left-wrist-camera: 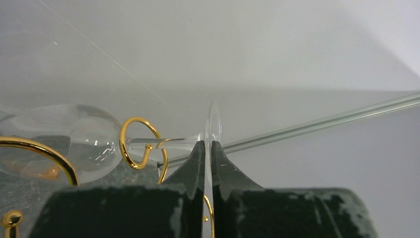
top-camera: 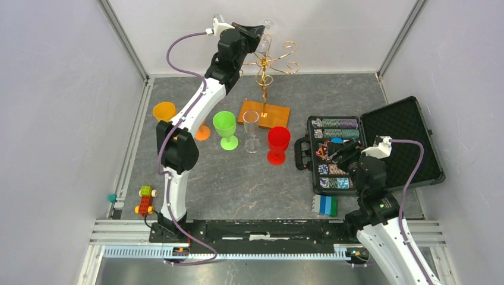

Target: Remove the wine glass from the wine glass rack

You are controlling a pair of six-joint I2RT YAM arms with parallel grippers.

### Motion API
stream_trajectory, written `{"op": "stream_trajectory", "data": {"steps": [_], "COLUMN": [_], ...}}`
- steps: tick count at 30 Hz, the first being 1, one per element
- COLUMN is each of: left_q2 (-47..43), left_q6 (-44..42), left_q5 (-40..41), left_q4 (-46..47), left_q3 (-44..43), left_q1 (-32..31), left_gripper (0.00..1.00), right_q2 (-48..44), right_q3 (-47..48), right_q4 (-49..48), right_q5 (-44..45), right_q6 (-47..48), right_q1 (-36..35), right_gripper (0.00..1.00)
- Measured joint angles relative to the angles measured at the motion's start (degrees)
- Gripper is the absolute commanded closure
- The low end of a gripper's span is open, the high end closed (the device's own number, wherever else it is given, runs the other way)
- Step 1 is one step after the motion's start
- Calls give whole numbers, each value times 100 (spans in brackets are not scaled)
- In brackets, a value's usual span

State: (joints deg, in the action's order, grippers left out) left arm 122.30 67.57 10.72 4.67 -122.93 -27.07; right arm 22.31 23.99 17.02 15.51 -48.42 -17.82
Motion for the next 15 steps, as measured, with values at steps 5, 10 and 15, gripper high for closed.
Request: {"op": "stream_trajectory", "data": {"steps": [5,10,15], "left_q2": [0,0,-61], "left_q6": [63,92,85], "left_q5": [-238,-389,-385], "left_q4": [20,-24,-96], "left_q3": [9,46,289], "left_q1": [0,0,0], "left_gripper": [98,98,98], "right_q2": [-17,-17,-17], "right_q3": [0,0,0], "right_q4": [2,0,0], "right_q5": [0,0,0], "right_q6": [0,0,0], "right_q1": [0,0,0], "right_gripper": [23,23,23]}}
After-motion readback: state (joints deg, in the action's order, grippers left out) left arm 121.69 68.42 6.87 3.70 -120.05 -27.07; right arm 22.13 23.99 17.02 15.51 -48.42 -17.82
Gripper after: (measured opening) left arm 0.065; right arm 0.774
